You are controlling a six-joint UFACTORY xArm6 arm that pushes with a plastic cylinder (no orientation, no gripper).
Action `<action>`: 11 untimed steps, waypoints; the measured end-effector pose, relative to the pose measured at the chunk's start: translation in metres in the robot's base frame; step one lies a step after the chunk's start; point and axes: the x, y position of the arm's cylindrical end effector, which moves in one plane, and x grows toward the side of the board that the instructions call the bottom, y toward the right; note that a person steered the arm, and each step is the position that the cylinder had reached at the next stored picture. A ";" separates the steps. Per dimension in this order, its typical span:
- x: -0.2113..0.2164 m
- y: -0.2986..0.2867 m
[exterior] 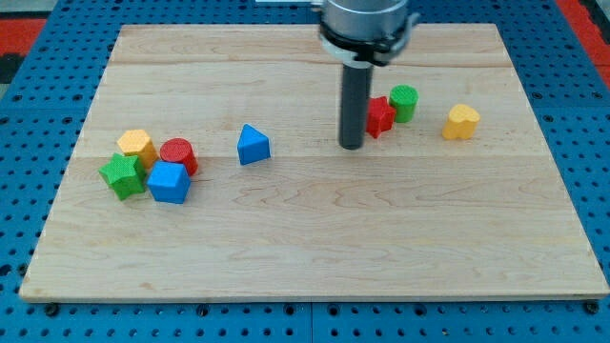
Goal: Move the green circle top left to the red star
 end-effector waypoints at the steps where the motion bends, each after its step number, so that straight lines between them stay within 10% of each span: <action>1: -0.032 0.027; 5: -0.140 0.128; 7: -0.109 0.024; 11: -0.035 0.022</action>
